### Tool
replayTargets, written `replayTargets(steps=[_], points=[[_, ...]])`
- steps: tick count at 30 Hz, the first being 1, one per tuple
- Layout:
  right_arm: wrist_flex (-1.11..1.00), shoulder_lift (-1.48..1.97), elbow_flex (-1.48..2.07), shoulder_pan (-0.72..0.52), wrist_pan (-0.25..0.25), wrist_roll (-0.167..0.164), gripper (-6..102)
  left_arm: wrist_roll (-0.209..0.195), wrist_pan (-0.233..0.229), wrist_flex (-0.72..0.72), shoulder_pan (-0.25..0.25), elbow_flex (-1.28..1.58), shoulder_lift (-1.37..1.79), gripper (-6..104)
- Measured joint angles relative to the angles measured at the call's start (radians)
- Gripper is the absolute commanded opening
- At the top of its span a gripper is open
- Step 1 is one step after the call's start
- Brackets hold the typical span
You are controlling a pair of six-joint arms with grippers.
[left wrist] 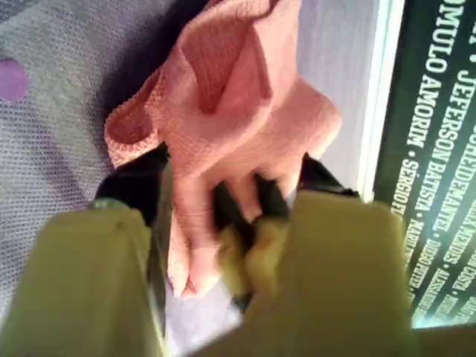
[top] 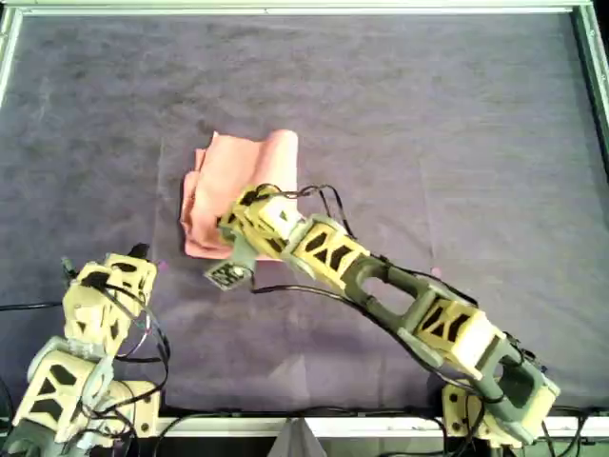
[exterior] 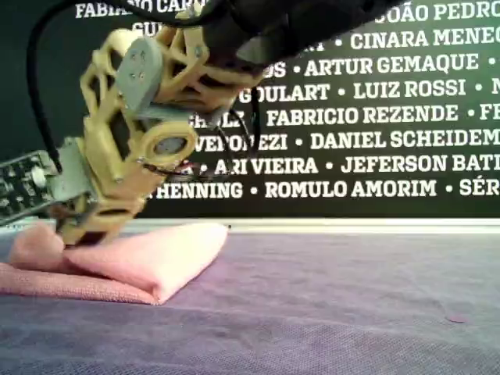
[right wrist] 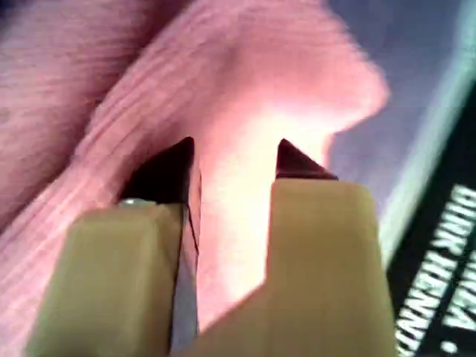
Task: Fold a cloth
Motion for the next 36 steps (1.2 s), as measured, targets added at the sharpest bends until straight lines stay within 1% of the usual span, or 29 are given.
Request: replayTargets(steps=[3,4,7,9,11,14,15,16,17,21,22,24,26,28,31,35,36], points=[[0.127,0.077,-0.002,-0.006,0.000,-0.003,43,-0.002,0.000,0.000,0.000,0.000,0.000,61],[0.166,0.110,-0.002,-0.015,-0.008,-0.003,42,-0.002,0.000,0.000,0.000,0.000,0.000,61],[0.258,0.222,-0.003,-0.078,0.005,-0.002,41,-0.003,0.000,0.000,0.000,0.000,0.000,60],[0.327,0.302,-0.003,-0.160,-0.008,0.006,36,-0.003,0.000,0.000,0.000,0.000,0.000,60],[0.413,0.371,-0.003,-0.265,0.009,0.006,26,-0.003,0.000,0.000,0.000,-0.009,0.000,60],[0.566,0.446,-0.003,-0.439,0.009,0.008,11,-0.003,0.000,0.000,0.000,-0.048,0.000,59],[0.620,0.463,-0.003,-0.485,0.009,0.017,7,-0.003,0.000,0.000,0.000,-0.063,0.000,59],[0.641,0.477,-0.002,-0.526,0.009,0.006,4,-0.003,0.000,0.000,0.000,-0.077,0.000,59],[0.655,0.494,-0.002,-0.560,0.002,0.009,2,-0.003,0.000,0.000,0.000,-0.087,0.000,59],[0.675,0.632,0.069,-0.653,-0.002,0.009,0,-0.003,0.000,0.000,0.000,-0.104,0.000,59],[0.675,0.684,0.106,-0.661,-0.002,0.014,0,-0.003,0.000,0.000,0.000,-0.104,0.000,59],[0.678,0.813,0.213,-0.666,-0.002,0.008,0,-0.003,0.000,0.000,0.000,-0.104,0.000,59],[0.678,0.950,0.356,-0.661,-0.002,0.006,0,-0.003,0.000,0.000,0.000,-0.104,0.000,56],[0.676,1.092,0.522,-0.661,-0.002,0.000,0,-0.003,0.000,0.000,0.000,-0.104,0.000,50],[0.658,1.321,0.776,-0.675,-0.002,-0.003,0,-0.003,0.000,0.000,0.000,-0.104,0.000,39],[0.531,1.637,1.058,-0.669,0.000,-0.003,0,-0.002,0.000,0.000,0.000,-0.104,0.000,21],[0.489,1.707,1.123,-0.680,-0.011,-0.003,0,-0.002,0.000,0.000,0.000,-0.104,0.000,17]])
